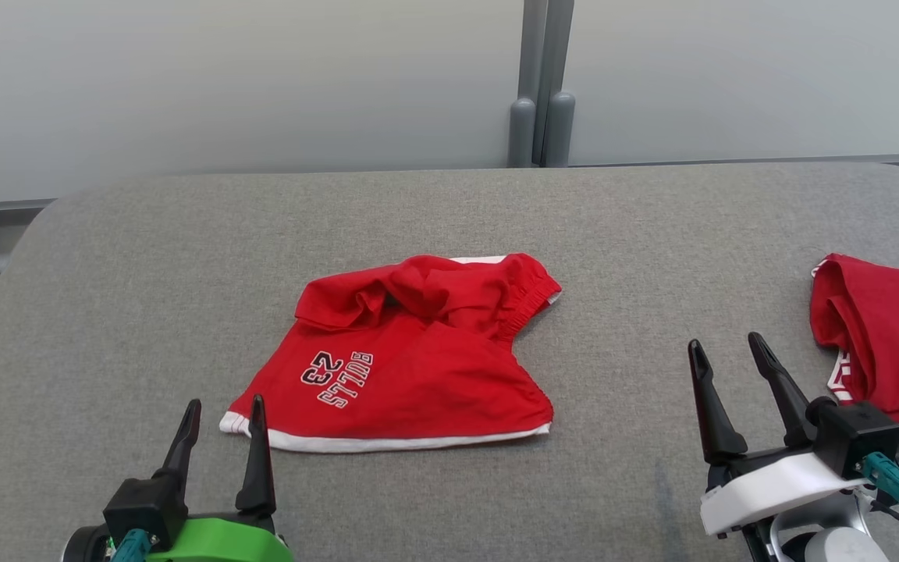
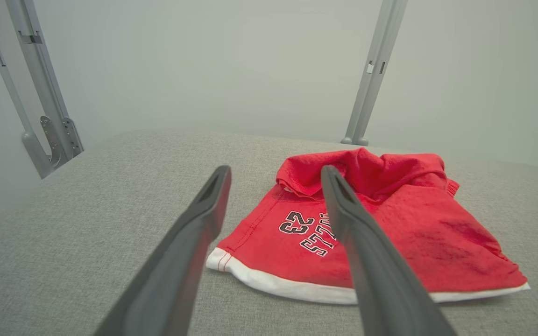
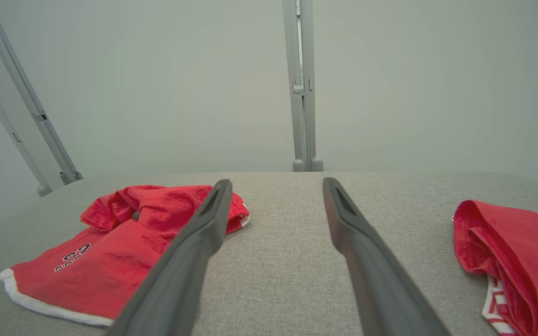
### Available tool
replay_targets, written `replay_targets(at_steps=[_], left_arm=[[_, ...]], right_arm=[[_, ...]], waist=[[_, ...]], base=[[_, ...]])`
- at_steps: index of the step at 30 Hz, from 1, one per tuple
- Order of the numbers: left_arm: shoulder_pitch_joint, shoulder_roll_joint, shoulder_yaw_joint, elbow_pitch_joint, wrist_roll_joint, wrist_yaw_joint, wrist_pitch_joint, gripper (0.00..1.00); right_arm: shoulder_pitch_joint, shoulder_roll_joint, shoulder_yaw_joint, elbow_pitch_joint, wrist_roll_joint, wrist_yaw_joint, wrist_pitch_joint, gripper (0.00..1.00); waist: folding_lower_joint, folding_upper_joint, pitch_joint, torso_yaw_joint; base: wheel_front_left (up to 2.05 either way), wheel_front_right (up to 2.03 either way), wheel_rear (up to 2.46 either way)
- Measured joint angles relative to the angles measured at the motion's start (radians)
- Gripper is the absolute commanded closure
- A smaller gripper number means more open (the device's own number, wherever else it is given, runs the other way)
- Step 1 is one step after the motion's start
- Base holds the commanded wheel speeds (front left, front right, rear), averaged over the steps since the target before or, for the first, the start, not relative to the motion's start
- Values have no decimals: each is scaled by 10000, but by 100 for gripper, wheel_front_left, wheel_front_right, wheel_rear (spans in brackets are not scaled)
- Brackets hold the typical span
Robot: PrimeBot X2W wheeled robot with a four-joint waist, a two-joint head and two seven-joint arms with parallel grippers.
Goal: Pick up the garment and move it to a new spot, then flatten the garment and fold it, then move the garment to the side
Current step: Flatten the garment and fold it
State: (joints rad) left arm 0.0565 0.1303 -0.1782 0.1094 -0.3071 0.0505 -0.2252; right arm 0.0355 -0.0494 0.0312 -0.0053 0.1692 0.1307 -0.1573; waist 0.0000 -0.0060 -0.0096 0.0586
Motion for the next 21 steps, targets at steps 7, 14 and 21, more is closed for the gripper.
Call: replay_targets(at_steps=[7,14,21], left_arm=[[8,94,-33,123,-19,29,125,0],[-8,479,-98,523,-90,-148,593,0],[-538,1168,-265,1724,-77,-711,1254,0]], right_arm=[[-1,0,54,2,-12,0,2,0],[-2,0,136,2,-13,0,8,0],[-49,0,267,-25,-58,2,98,0]], waist=[[0,0,-2,4],[0,0,30,-25],[0,-1,184,-100]], base=[[0,0,0],[0,0,0],[0,0,0]])
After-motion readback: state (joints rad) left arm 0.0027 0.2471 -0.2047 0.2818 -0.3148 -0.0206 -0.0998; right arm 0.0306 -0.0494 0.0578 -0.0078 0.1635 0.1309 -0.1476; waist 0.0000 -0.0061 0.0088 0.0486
